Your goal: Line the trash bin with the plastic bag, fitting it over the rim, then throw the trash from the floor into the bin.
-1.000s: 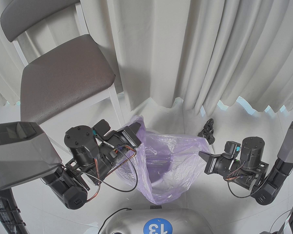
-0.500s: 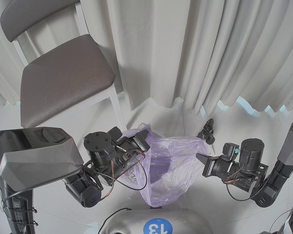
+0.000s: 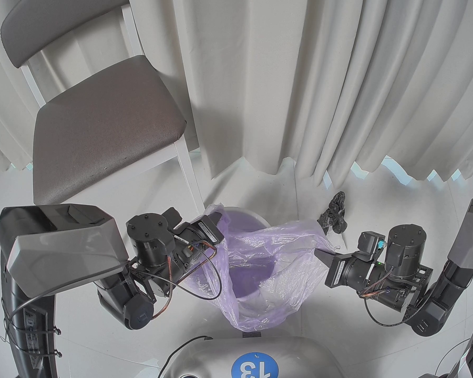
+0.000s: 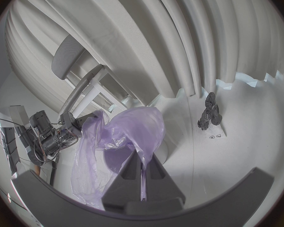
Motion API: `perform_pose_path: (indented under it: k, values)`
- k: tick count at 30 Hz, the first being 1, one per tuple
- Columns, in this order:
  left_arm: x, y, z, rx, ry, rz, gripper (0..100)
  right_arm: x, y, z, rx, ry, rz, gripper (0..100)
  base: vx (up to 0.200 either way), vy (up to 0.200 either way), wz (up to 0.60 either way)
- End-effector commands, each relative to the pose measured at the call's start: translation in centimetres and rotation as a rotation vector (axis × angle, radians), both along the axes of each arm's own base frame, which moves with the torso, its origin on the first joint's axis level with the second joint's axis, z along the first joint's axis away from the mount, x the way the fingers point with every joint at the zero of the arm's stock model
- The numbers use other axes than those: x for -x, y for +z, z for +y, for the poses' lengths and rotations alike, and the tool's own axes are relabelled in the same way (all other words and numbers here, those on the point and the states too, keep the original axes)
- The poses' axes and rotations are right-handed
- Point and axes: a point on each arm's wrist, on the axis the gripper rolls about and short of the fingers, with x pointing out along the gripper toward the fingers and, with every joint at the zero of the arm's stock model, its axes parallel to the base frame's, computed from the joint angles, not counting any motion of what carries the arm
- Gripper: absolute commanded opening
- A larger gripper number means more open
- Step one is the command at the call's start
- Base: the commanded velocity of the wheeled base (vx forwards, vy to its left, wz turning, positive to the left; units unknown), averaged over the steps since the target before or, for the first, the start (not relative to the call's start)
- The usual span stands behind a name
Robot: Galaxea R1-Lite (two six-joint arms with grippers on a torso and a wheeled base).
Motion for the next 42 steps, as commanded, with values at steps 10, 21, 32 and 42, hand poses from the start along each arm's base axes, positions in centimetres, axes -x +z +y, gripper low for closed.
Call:
perform_pose_path:
  k: [10, 21, 32, 42]
  values:
    - [-0.5, 0.2, 1.1, -0.027, 0.031, -0.03, 0, 0.0, 0.0, 0.3, -0.004, 0.007, -0.004, 0, 0.0, 0.0, 0.0]
    - [0.2, -0.6, 3.0, -0.141, -0.004, -0.024, 0, 0.2, -0.1, 1.1, -0.015, 0.023, -0.016, 0, 0.0, 0.0, 0.0]
    - [1.7, -0.7, 4.5, -0.267, -0.072, -0.032, 0, -0.2, -0.2, 2.8, -0.009, 0.064, -0.026, 0, 0.0, 0.0, 0.0]
    - [2.1, 0.9, 5.2, -0.298, -0.063, -0.087, 0, -2.8, 3.7, 6.1, 0.089, 0.119, 0.01, 0, 0.0, 0.0, 0.0]
